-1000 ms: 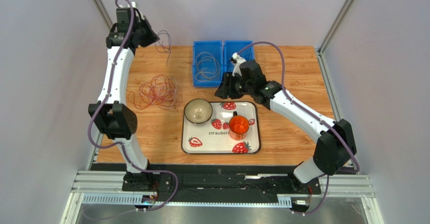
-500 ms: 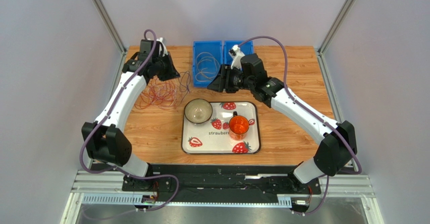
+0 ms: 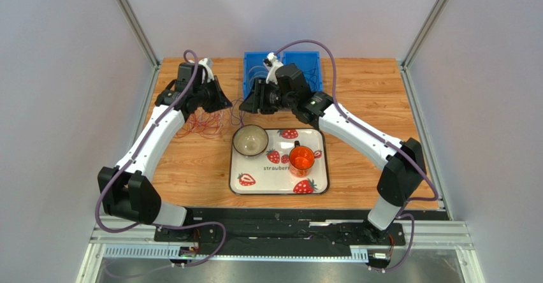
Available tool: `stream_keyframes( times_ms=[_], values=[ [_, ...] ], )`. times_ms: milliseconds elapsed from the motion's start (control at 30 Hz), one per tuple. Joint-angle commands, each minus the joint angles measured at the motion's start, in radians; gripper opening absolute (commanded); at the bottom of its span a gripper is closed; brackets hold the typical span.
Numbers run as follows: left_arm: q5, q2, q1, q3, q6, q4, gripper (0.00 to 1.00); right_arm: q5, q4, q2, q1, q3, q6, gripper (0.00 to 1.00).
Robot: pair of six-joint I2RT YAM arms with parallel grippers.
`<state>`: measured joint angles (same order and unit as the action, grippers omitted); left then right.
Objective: Untangle the cables
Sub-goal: Pick up the cable at the center of the board, then place the cable in the bin.
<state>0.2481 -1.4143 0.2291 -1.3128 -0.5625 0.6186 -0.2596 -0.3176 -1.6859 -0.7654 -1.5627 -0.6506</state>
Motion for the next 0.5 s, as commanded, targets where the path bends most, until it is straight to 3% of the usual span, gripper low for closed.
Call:
stream_keyframes(
  times_ms=[0, 467],
  values=[
    [0.034, 0.061, 0.007, 0.017, -0.022, -0.065, 0.00, 0.031, -0.008, -0.046, -0.008, -0.062, -0.032, 0.44],
    [0.062, 0.089, 0.016, 0.050, -0.036, -0.086, 0.00, 0.051, -0.003, -0.124, -0.015, -0.080, -0.046, 0.40]
  ],
)
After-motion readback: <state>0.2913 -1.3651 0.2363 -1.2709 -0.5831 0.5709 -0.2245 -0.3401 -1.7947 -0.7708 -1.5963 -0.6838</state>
